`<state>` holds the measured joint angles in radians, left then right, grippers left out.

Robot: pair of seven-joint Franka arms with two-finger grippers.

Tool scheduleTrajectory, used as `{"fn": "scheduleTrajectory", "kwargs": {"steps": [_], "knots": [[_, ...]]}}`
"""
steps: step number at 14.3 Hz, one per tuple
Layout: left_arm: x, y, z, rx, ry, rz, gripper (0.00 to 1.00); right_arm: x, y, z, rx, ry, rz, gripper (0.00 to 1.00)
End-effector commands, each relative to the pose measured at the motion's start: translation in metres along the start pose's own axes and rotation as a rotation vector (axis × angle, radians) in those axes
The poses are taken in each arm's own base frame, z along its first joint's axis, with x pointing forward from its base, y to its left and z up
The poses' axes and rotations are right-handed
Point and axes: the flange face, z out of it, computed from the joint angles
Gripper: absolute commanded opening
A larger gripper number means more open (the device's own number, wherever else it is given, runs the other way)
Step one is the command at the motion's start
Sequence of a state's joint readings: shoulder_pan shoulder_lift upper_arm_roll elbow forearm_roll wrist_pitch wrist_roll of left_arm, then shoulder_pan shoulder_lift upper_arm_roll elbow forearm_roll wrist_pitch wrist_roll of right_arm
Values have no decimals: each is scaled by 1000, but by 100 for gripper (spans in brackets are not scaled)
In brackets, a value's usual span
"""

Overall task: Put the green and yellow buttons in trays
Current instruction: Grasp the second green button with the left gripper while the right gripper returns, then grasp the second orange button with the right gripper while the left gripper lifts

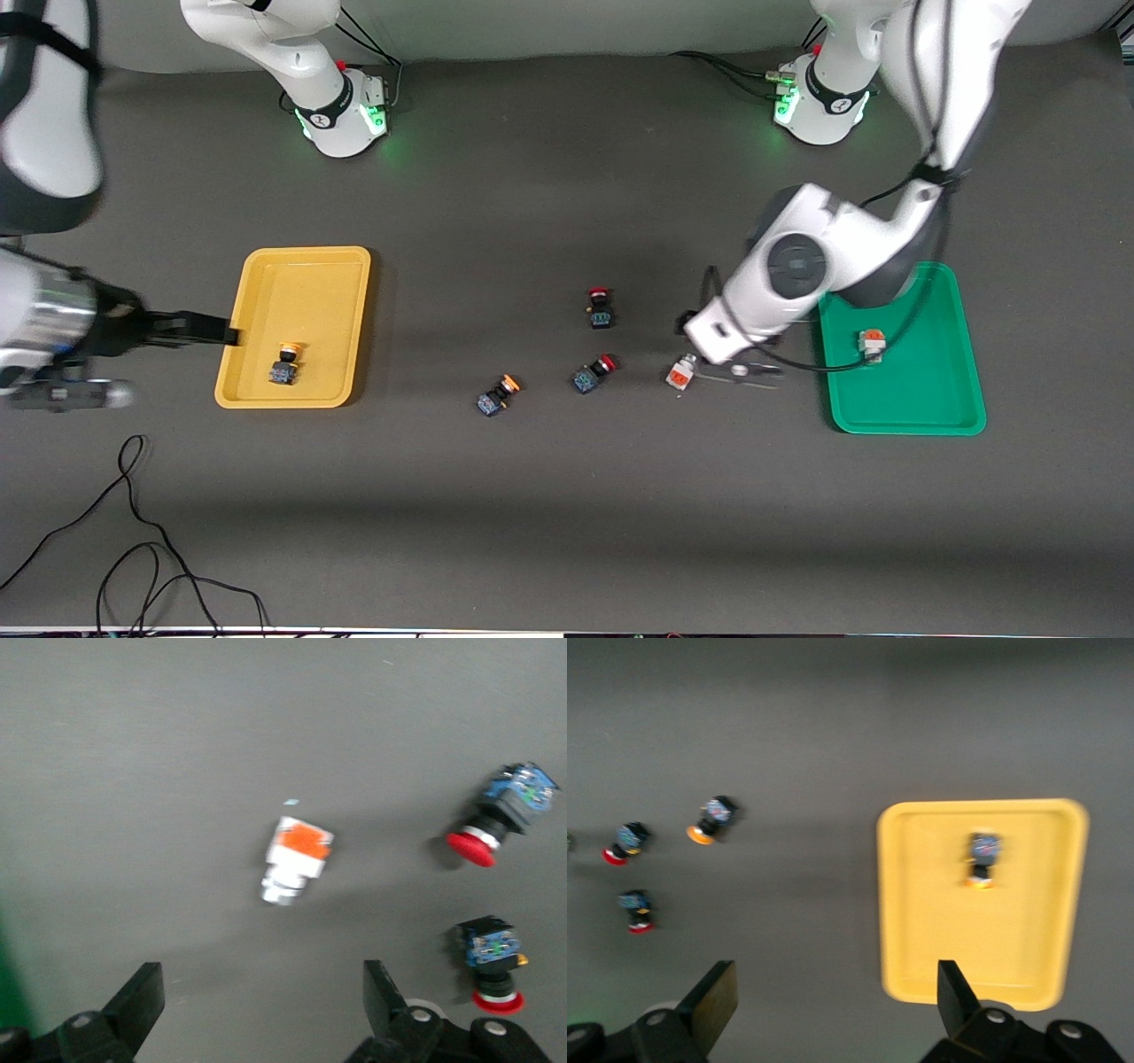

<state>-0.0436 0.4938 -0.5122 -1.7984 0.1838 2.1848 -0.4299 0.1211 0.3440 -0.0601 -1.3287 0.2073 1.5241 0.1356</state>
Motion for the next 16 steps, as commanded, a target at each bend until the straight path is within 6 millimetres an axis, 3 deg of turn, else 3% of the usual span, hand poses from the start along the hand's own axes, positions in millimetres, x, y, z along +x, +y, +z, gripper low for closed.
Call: {"fn": "scheduleTrajectory", "kwargs": {"steps": [1,4,6,8,10,11,12,13,14,16], "knots": [[17,15,32,-6,11,21,100,2,-31,41,-3,-8,38,100],[19,23,81,27,33,19,100,12,-75,100,23,3,110,100],[21,21,100,62,65,10,100,23,-102,134,43,15,130,100],[22,21,105,59,69,10,100,41,-115,177,74,34,203,100],[22,20,106,61,69,8,100,46,-141,223,49,62,228,100],[23,20,104,57,71,2,91,50,-149,250,35,76,264,100],[24,20,104,54,70,-15,66,53,-159,277,39,96,287,100],[24,20,104,56,73,-46,49,56,-167,302,42,120,295,100],[24,20,105,57,73,-60,40,57,-172,325,47,132,311,100],[24,19,105,53,72,-88,34,50,-188,350,53,133,315,100]]}}
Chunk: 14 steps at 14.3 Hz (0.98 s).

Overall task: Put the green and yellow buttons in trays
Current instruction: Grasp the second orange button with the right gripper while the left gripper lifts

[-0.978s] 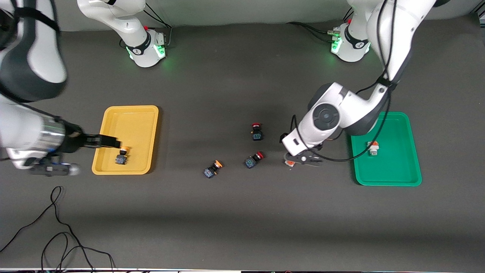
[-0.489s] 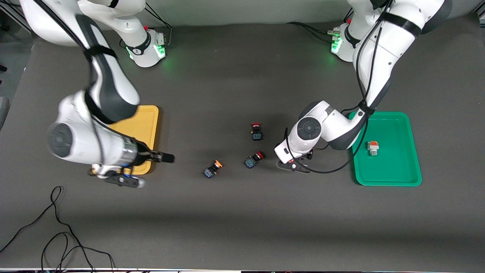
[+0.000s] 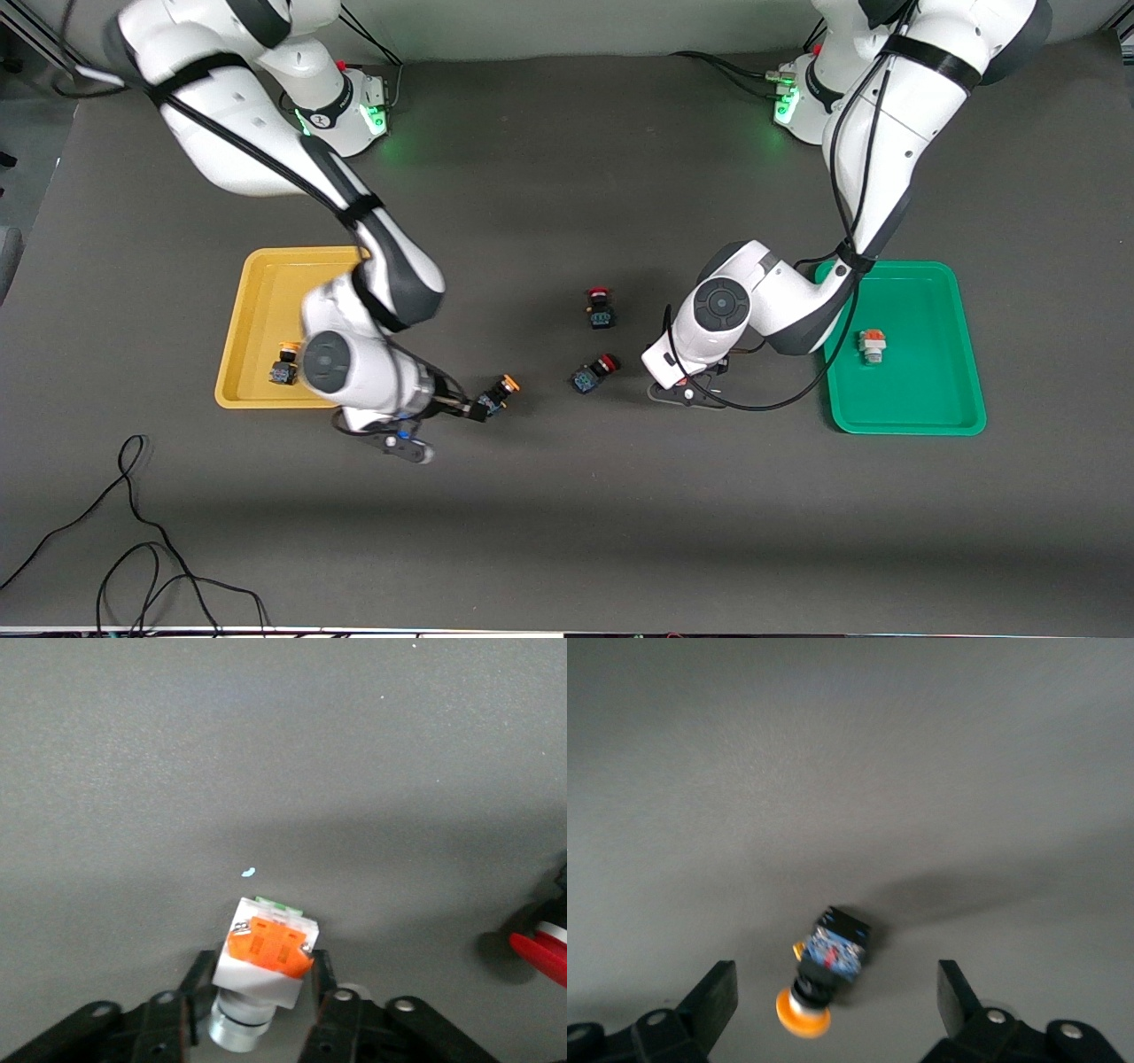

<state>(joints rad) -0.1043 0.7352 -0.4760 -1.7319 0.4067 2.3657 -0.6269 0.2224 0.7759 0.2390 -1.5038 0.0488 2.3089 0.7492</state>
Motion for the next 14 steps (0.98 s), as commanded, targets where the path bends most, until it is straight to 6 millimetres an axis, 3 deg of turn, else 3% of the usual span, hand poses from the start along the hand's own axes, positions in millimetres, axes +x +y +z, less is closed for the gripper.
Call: {"fn": "scheduleTrajectory", "kwargs": {"steps": [1,4,6,9,10,11,12,13,14], "knots": [[4,2,-4,20,17,-67,31,-9,-14,18,-2,16,14,100],[22,-8,-33,22,18,-124,30,-17,-18,31,-17,5,43,100],[34,-17,-80,29,-2,-172,29,-23,-20,48,-40,24,18,100],[39,-73,-150,-19,-66,-326,29,-22,-12,73,-64,41,17,98],[37,-100,-159,-6,-94,-348,29,-21,-11,76,-58,46,18,86],[36,-135,-169,10,-121,-354,29,-21,-12,77,-54,42,24,63],[34,-169,-177,24,-148,-355,29,-18,-11,73,-50,45,29,21],[29,-202,-185,35,-169,-352,29,-18,-10,73,-52,43,29,0],[21,-235,-189,42,-180,-349,29,-17,-11,71,-51,44,29,0]]}}
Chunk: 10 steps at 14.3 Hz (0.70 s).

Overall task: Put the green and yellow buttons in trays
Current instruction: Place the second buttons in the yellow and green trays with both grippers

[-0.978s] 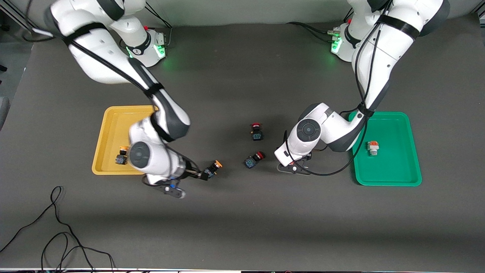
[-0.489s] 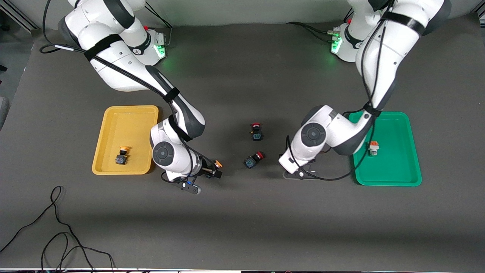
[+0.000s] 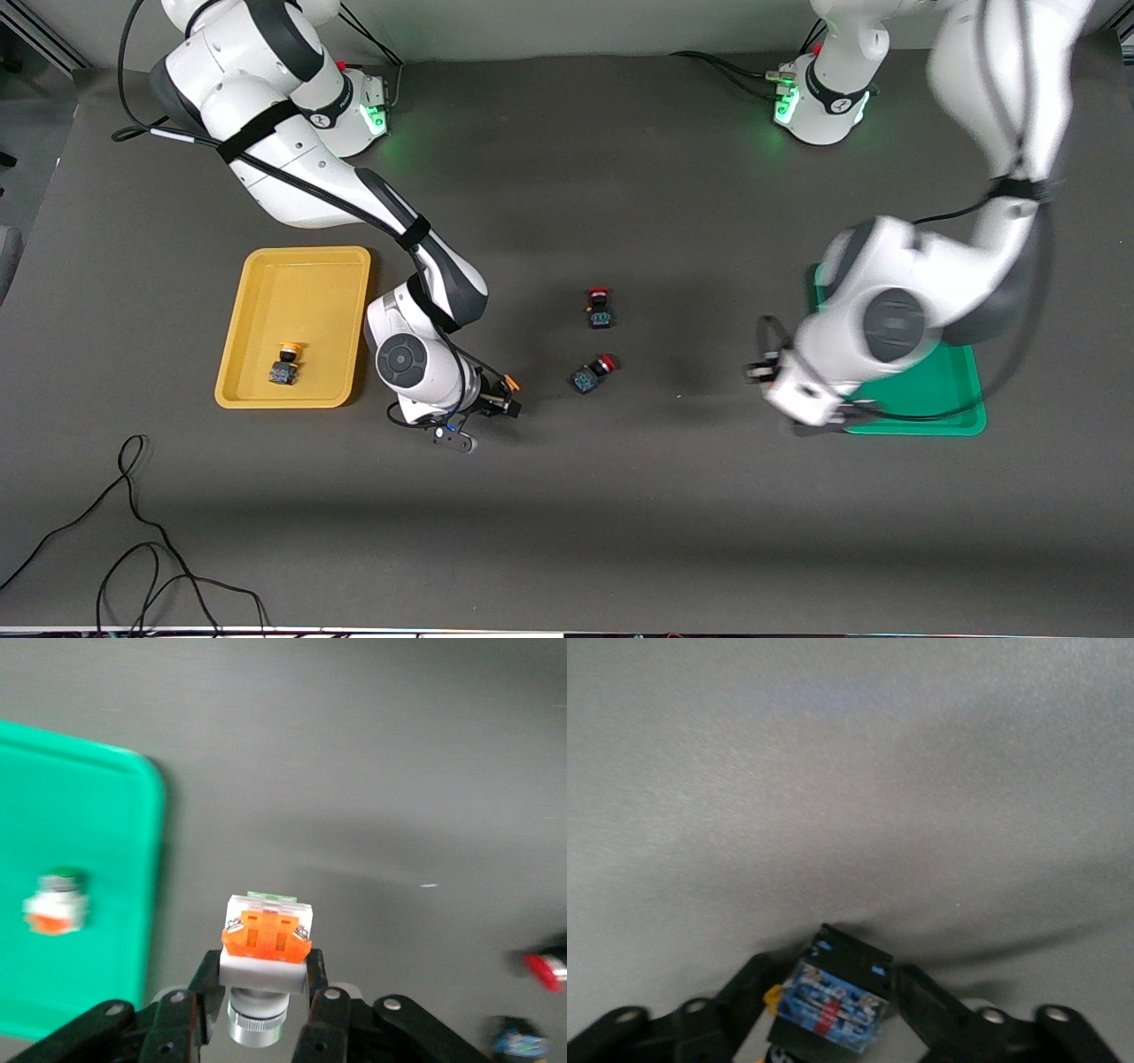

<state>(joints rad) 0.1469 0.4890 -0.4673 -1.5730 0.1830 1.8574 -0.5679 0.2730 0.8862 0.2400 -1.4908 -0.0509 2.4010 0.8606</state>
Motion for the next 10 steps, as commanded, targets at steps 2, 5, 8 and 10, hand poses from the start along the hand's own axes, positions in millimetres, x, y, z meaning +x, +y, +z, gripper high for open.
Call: {"fn": "scheduleTrajectory", "kwargs": {"steps": [2,5,8,10], "knots": [[6,-128,-1,13,-41,27,29,7,0,-7,-8,18,17,0],[14,-207,29,-1,-29,102,29,21,-1,-44,-49,0,18,0],[-5,-228,104,33,11,154,29,42,28,-115,-115,-51,-34,0],[-24,-246,146,48,42,175,29,50,56,-168,-130,-121,-54,0]]}}
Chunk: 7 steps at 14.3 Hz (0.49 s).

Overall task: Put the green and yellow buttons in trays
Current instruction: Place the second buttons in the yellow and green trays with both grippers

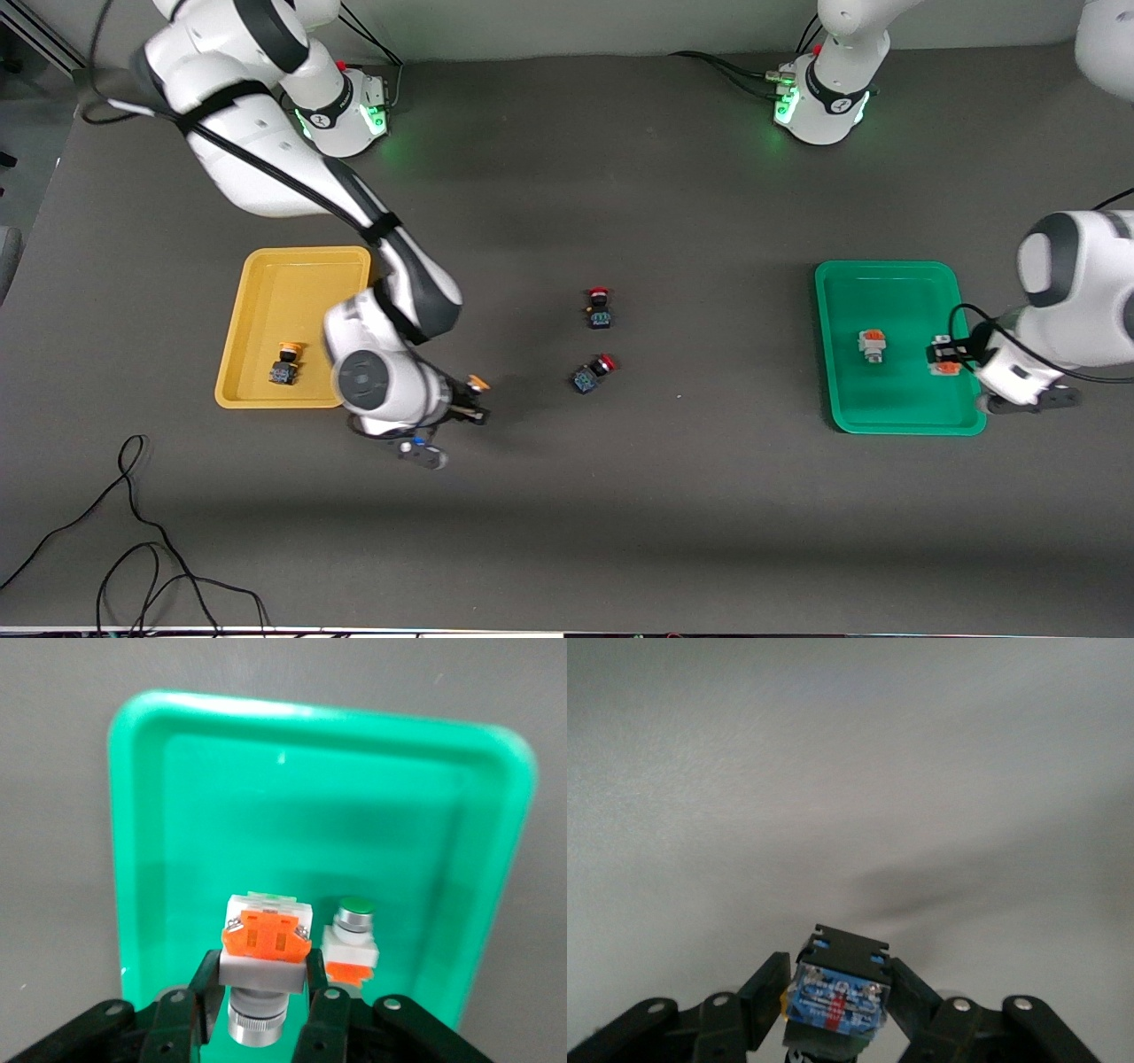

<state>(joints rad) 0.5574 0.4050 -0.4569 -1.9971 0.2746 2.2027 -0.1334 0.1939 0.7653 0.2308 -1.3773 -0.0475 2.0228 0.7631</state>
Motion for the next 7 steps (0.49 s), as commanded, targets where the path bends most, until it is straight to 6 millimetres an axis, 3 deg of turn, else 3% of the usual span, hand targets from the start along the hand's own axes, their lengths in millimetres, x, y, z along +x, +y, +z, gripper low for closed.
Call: {"fn": "scheduleTrajectory", "kwargs": {"steps": [1,2,4,5,6,7], "knots": [[-41,-19,43,31,34,34,29,-1,53,-74,-19,-74,-50,0],[-44,-25,51,45,30,49,29,-10,65,-93,-35,-75,-86,0],[-45,-24,55,50,23,62,33,-15,113,-117,-64,-50,-147,0],[-45,-24,56,49,17,70,61,-19,133,-122,-74,-46,-180,0],[-44,-25,55,51,15,85,100,-22,158,-126,-75,-35,-203,0],[-45,-27,54,55,4,90,100,-28,180,-127,-68,-17,-228,0]]}}
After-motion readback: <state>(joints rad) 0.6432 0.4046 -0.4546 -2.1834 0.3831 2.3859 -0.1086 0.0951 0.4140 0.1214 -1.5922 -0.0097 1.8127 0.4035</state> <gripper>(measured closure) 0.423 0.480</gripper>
